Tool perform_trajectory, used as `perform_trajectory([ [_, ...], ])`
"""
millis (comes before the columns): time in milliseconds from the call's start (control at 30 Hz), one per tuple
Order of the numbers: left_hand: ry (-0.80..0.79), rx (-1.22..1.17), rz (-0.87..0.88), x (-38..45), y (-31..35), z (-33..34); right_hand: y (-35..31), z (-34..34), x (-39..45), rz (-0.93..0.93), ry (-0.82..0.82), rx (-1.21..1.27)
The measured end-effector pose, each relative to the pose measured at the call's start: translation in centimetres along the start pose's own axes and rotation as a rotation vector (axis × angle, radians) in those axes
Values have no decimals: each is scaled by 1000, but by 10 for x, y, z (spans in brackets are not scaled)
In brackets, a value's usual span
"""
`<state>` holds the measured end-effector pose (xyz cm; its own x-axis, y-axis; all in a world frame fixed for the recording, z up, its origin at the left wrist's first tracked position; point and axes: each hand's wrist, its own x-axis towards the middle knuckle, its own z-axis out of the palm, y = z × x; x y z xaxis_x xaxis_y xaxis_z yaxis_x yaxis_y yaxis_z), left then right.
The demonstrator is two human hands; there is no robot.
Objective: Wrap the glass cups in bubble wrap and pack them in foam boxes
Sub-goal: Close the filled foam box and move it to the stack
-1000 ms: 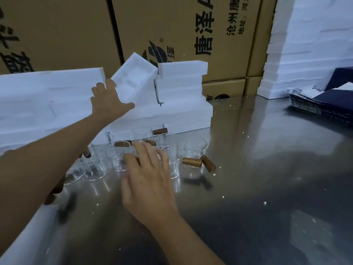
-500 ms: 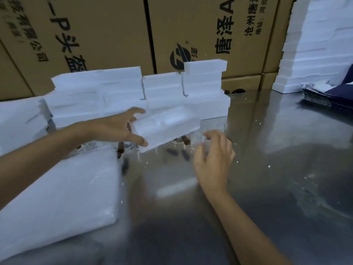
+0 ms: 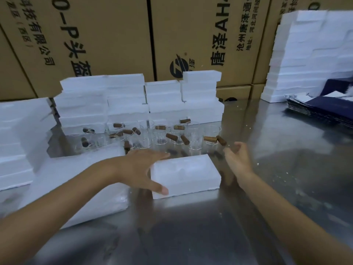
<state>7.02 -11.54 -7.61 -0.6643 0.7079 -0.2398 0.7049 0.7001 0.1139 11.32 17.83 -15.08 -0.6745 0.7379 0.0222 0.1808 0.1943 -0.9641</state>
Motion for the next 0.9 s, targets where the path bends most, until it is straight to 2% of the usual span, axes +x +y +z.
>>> perform_trajectory([
  [67, 140, -237, 11, -5, -6, -7, -10, 1, 18, 35, -60, -33],
  [133, 347, -485, -44, -9, -17, -10, -18, 5, 34, 91, -109, -58],
  [167, 470, -504, -89, -10, -25, -10, -22, 8, 41, 110, -125, -75],
  [233, 621, -372, -246, -15, -46, -9, -27, 12, 49, 144, -132, -84],
  [267, 613, -310, -336, -19, -57, -6, -28, 15, 53, 157, -132, -70],
  [333, 481, -310, -450, -26, -72, -1, -27, 19, 61, 176, -118, -22],
  [467, 260, -392, -474, -31, -80, 12, -26, 22, 69, 180, -123, -101],
  [567, 230, -424, -431, -34, -82, 17, -35, 14, 76, 166, -76, -104],
  [700, 293, -495, -372, -43, -87, 21, -63, 0, 70, 10, -38, -173],
  [800, 380, -612, -364, -51, -86, 19, -94, 0, 32, -82, -246, -29],
  [900, 476, -687, -352, -56, -86, 13, -125, 8, -23, -89, -604, 57],
])
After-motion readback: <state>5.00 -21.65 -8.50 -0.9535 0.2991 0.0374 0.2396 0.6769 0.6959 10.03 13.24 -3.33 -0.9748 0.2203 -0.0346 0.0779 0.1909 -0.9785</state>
